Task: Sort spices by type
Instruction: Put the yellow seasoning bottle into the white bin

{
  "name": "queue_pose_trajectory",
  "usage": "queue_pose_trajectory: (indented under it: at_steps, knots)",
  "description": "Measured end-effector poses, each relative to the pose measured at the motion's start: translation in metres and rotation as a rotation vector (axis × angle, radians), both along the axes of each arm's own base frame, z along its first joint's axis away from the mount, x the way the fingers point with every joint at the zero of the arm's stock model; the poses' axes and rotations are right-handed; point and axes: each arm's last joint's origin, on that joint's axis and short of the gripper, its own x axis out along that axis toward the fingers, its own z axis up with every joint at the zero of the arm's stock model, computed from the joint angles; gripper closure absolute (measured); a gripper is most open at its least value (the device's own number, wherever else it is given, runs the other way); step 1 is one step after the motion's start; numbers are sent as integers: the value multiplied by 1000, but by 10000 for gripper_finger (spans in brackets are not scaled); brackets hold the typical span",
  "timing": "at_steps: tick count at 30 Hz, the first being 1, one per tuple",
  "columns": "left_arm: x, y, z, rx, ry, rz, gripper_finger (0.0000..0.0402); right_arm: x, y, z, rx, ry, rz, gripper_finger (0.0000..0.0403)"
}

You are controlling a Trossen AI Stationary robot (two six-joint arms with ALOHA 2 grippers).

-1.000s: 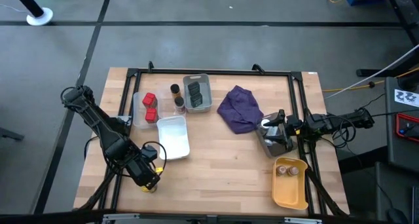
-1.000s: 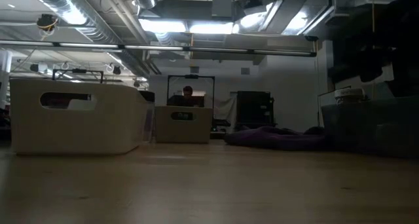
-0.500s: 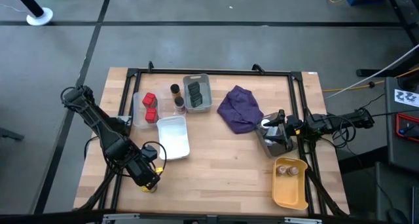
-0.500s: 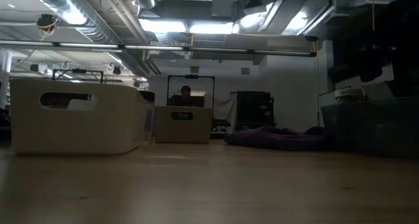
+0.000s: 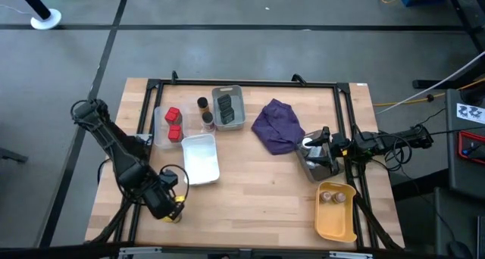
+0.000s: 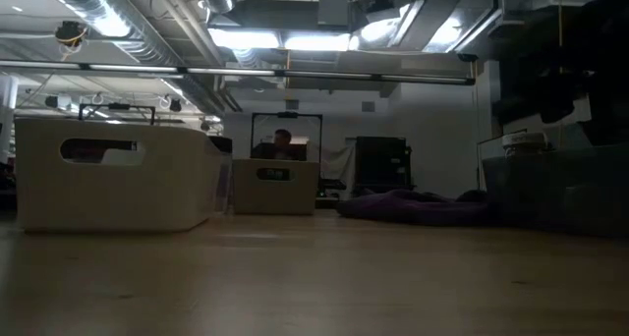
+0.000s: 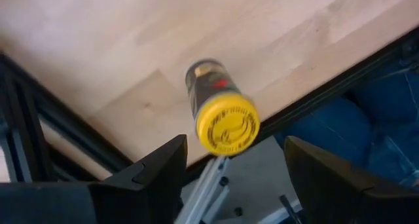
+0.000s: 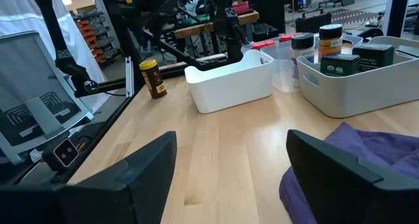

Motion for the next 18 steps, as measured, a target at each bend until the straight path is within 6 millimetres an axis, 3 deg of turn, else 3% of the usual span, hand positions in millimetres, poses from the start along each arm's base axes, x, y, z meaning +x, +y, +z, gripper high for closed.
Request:
queue_pose_trajectory:
  at_steps: [18]
  knots:
    - [-9,-39,-26,54,28,18,162,0,0,0,0,1,0,116]
